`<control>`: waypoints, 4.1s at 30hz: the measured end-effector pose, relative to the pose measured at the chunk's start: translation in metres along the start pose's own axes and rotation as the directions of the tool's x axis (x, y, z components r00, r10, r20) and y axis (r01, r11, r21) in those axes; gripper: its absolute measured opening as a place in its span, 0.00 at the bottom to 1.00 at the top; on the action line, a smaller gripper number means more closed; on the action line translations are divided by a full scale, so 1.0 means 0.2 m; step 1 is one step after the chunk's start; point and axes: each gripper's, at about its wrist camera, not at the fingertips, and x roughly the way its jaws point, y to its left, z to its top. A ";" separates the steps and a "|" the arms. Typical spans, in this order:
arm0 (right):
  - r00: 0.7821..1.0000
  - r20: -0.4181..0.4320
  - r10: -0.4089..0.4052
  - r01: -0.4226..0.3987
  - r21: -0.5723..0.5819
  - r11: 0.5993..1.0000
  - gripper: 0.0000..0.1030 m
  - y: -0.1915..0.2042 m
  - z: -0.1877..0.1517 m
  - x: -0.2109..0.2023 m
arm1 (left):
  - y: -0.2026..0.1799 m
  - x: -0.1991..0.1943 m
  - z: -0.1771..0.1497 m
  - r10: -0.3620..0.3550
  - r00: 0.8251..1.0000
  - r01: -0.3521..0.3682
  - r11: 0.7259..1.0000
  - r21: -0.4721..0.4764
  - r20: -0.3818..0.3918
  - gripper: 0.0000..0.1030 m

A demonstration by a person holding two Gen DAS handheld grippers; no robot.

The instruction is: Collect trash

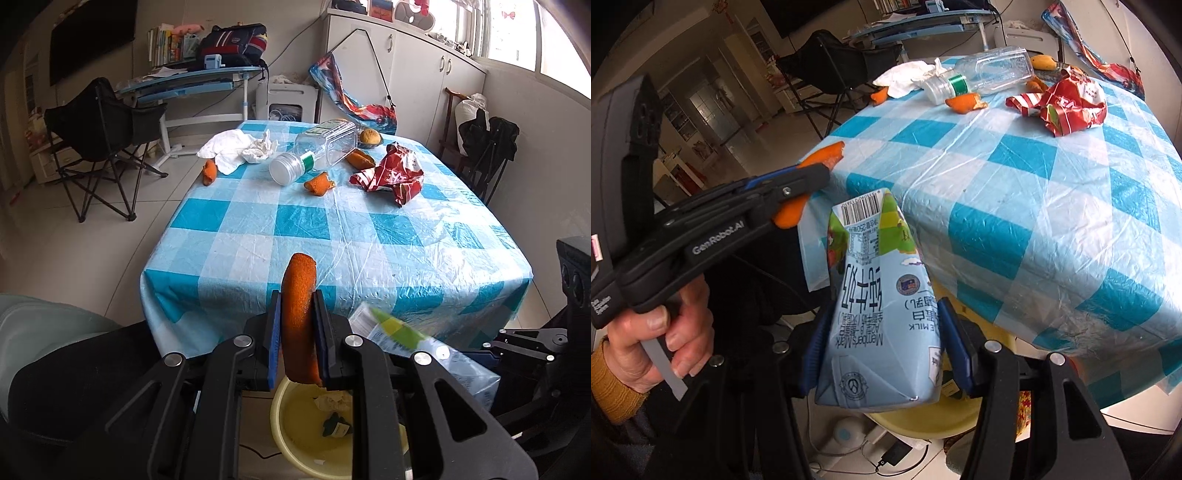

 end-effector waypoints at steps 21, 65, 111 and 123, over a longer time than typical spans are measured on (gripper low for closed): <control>0.974 0.211 -0.087 0.031 0.256 0.966 0.64 -0.29 0.01 -0.23 | -0.21 0.09 -0.14 -0.147 0.969 0.175 0.976 0.131 -0.199 0.36; 0.983 0.182 -0.006 0.037 -0.163 0.986 0.65 0.04 1.32 0.41 | 0.39 0.16 0.21 0.085 0.995 -0.062 0.925 -0.374 0.047 0.59; 0.998 -0.069 -0.007 -0.003 -0.149 0.989 0.25 0.07 1.39 0.80 | 0.30 0.14 0.30 0.117 0.990 -0.090 0.952 -0.293 0.075 0.64; 0.996 0.082 -0.030 0.047 -0.218 0.975 0.14 -0.06 1.17 0.17 | 0.32 0.17 0.29 0.039 0.998 -0.023 0.954 -0.300 0.046 0.65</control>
